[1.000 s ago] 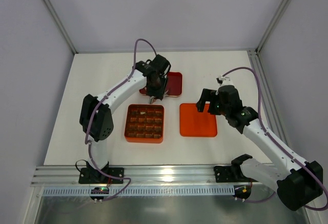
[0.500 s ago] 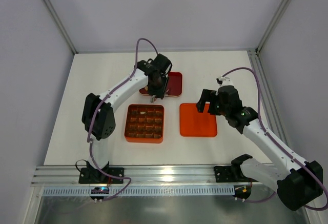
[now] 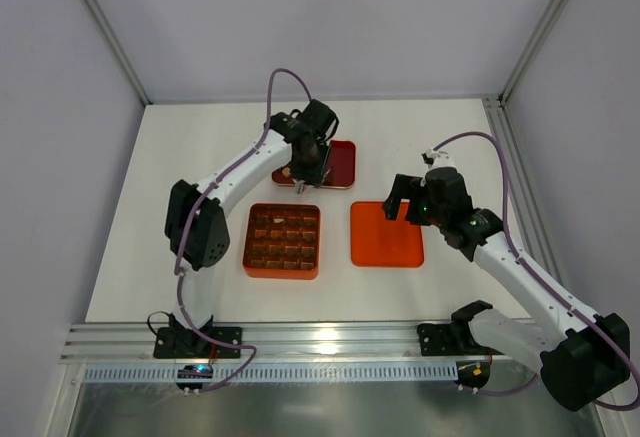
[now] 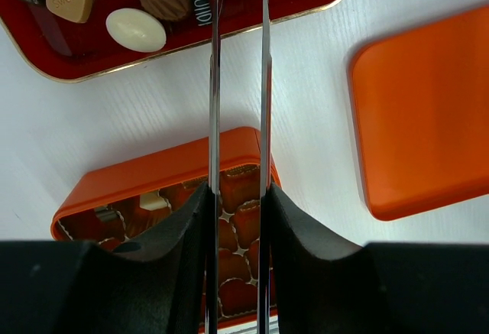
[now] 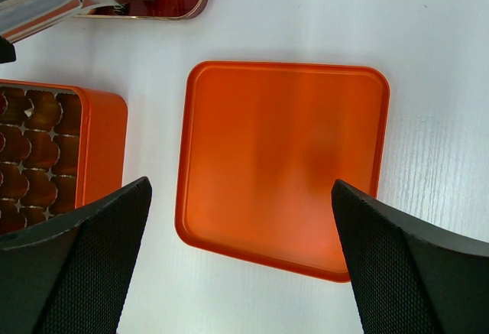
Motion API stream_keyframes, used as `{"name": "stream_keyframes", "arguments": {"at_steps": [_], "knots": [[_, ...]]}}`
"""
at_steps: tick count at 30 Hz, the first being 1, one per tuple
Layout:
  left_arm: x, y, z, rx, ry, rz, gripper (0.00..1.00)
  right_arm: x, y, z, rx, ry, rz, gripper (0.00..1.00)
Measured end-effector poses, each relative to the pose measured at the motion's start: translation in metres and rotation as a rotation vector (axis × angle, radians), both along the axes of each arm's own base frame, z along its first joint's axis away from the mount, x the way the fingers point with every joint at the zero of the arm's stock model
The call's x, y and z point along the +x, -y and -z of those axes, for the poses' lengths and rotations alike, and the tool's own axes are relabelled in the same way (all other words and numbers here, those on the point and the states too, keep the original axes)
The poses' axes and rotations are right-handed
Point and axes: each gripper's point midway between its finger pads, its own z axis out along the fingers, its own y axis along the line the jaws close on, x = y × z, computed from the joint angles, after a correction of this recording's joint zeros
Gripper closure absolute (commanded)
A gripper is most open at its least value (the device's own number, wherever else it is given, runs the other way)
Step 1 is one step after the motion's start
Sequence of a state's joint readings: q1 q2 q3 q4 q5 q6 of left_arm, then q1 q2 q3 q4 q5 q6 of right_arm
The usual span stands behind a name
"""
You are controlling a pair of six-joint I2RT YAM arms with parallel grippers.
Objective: Pack the chocolate
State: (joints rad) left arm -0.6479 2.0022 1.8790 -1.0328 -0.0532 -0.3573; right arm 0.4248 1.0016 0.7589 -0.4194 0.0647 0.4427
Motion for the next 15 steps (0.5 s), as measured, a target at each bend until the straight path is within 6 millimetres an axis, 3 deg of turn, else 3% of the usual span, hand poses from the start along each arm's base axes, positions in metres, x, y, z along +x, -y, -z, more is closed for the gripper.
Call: {"name": "stream_keyframes", "arguments": {"at_steps": [7,15], "knots": [[0.0075,0.0024,-0.0063,0.002,0.022,-0.003,0.67,0.0000,0.0001,0.0002,0.000,0.000,0.000,0.00],[0.0104,0.0036,0.0006,0.016,0.011,0.002,0.67,-0.0010,0.0006,0.0028,-0.003,-0.006,0.000,0.00]]}}
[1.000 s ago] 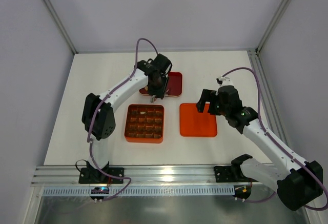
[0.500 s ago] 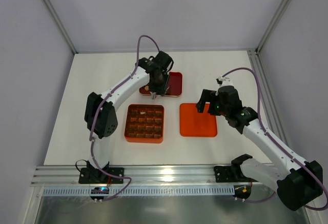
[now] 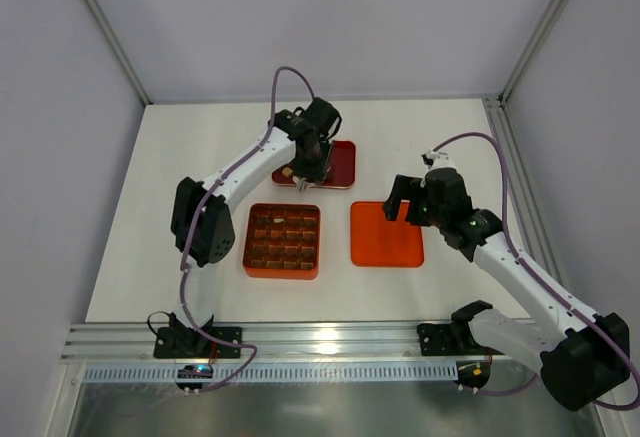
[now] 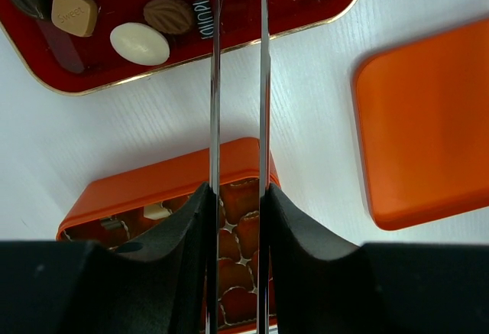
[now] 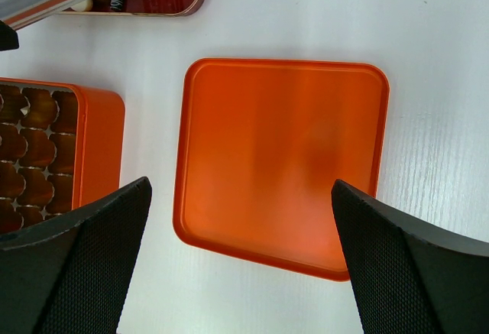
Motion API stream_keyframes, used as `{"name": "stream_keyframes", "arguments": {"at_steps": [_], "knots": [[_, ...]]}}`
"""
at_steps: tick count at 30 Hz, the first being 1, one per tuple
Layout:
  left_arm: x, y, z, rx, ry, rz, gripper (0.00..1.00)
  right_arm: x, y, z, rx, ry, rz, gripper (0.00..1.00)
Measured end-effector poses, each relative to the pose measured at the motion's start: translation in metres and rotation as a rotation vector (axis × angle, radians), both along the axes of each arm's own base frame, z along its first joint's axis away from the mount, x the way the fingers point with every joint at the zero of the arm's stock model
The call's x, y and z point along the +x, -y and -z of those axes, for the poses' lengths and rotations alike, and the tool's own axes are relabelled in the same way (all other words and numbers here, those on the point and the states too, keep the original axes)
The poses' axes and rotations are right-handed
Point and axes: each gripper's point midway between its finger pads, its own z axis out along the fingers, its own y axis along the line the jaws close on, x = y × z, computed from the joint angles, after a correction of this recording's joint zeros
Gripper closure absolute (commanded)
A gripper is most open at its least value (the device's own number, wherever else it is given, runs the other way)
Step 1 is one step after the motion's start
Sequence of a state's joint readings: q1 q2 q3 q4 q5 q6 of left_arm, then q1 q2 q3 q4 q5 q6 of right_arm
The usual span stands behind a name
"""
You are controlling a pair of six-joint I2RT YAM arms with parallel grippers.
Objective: Pack the chocolate
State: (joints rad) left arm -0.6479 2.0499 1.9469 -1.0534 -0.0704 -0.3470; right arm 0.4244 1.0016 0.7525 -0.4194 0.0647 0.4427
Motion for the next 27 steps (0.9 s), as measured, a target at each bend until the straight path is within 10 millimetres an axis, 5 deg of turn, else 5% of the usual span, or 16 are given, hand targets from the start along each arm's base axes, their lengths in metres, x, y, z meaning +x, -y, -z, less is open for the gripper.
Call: {"name": "stream_keyframes", "arguments": {"at_steps": [15,27], "knots": [[-0.0009,-0.0030,0.0084,0.029,-0.017,0.011,0.59,-0.0002,0.0001,0.0005,0.000,-0.001,0.000,0.00],[-0.0003,-0.0027,0.0054,0.027,-0.014,0.011,0.68,-0.0011,0.0005,0.0038,-0.003,-0.006,0.000,0.00]]}}
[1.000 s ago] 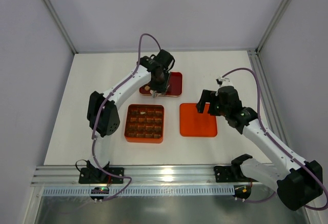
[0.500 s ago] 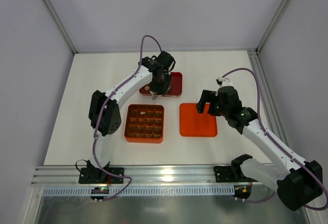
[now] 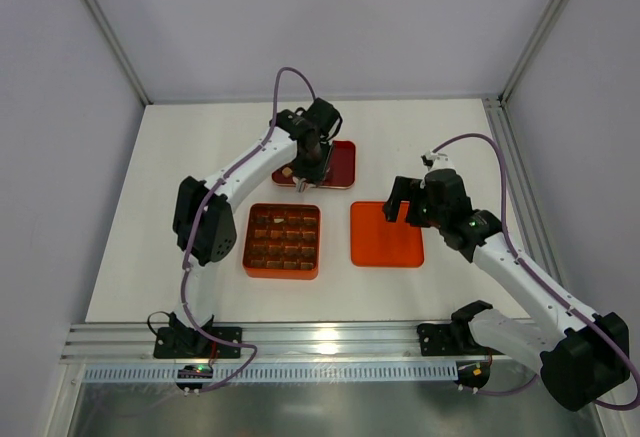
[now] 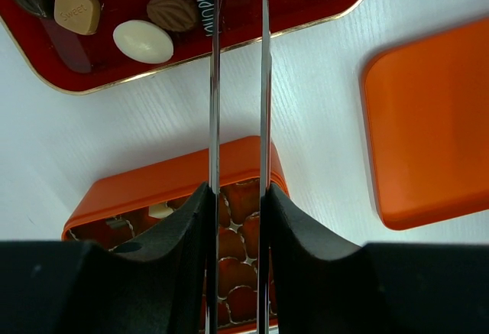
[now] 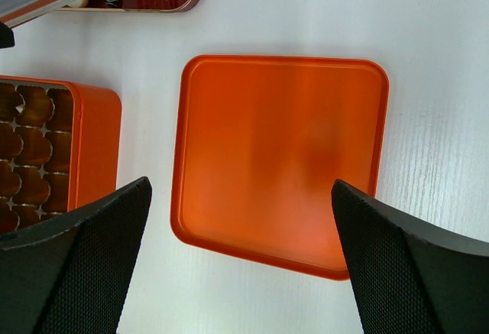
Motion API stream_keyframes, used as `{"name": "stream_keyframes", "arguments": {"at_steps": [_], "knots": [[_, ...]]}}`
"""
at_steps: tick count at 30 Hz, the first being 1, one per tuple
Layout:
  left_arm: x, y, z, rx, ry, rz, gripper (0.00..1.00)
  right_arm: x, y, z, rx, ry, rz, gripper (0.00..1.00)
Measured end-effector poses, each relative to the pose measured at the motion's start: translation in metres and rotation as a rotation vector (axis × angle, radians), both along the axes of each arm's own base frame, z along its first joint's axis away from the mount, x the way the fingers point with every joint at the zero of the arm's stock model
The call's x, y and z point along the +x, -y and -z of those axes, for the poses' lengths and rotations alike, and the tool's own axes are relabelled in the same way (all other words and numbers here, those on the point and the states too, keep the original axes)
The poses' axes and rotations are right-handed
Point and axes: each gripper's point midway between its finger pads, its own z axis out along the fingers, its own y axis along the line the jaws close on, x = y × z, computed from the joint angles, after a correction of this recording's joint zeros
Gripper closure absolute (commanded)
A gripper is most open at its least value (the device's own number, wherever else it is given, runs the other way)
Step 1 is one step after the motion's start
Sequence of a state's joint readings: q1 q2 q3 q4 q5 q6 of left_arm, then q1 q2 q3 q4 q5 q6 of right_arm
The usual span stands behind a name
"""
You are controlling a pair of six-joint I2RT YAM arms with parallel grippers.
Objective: Pack the chocolate
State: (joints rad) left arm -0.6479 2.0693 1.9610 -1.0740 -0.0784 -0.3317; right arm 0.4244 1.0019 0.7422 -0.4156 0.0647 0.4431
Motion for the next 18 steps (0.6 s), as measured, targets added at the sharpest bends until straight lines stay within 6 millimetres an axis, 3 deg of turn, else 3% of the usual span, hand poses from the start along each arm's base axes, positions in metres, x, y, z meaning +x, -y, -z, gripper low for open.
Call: {"name": "stream_keyframes", "arguments": {"at_steps": [18], "knots": [[0.008,0.002,-0.021,-0.009,0.040,-0.007,0.71,0.000,0.000,0.000,0.001,0.001,0.000,0.00]]}}
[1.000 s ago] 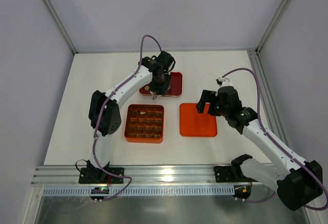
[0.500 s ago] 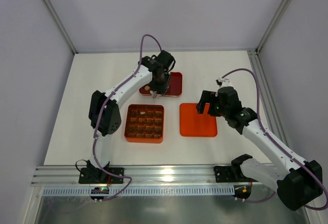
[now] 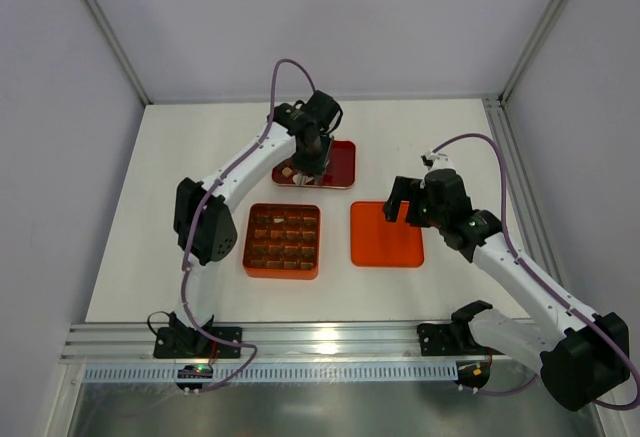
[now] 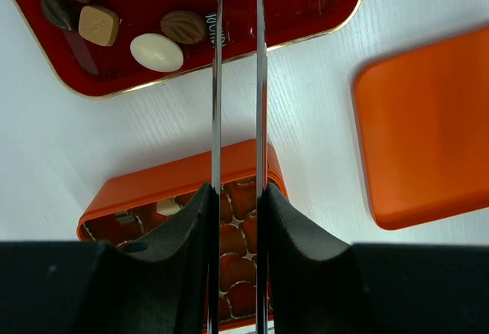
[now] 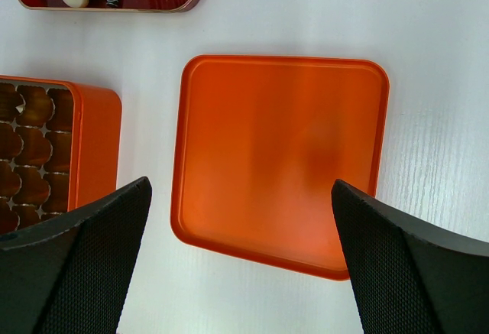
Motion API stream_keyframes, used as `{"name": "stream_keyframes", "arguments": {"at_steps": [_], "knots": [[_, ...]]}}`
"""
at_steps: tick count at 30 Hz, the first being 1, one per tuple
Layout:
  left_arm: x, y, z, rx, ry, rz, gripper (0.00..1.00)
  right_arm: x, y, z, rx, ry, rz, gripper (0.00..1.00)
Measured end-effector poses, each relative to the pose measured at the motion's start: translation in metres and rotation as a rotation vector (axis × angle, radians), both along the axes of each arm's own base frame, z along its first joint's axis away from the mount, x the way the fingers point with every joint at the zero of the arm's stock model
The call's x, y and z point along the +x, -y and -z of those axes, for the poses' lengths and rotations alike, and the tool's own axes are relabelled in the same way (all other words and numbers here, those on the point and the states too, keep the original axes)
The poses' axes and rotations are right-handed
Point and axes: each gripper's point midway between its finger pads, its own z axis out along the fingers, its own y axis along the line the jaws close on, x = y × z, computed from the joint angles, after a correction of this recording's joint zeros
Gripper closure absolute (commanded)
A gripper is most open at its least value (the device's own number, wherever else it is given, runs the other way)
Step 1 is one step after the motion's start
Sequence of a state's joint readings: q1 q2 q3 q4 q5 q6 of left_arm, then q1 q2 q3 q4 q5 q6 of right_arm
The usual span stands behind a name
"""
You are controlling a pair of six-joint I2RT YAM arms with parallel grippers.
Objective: Pack the chocolate
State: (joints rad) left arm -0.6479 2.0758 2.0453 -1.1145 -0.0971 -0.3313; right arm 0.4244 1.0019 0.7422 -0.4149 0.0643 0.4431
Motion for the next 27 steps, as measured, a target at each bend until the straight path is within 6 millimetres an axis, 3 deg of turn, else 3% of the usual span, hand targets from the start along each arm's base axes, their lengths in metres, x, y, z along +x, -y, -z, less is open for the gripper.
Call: {"name": "stream_keyframes", "arguments": {"at_steps": [10,20,24,27], "knots": [[-0.012,-0.009,-0.005,0.009,-0.013,-0.002,0.72,0.001,-0.004,0.003,0.007,-0.010,-0.011,0.00],[-0.054,-0.040,-0.063,-0.062,0.063,-0.028,0.71,0.006,-0.010,0.009,0.015,-0.025,-0.027,0.00],[-0.073,-0.053,-0.072,-0.078,0.074,-0.046,0.71,0.007,-0.011,0.013,0.012,-0.033,-0.028,0.00],[-0.088,-0.062,-0.067,-0.072,0.060,-0.051,0.71,0.008,-0.011,0.017,0.007,-0.045,-0.028,0.00]]}}
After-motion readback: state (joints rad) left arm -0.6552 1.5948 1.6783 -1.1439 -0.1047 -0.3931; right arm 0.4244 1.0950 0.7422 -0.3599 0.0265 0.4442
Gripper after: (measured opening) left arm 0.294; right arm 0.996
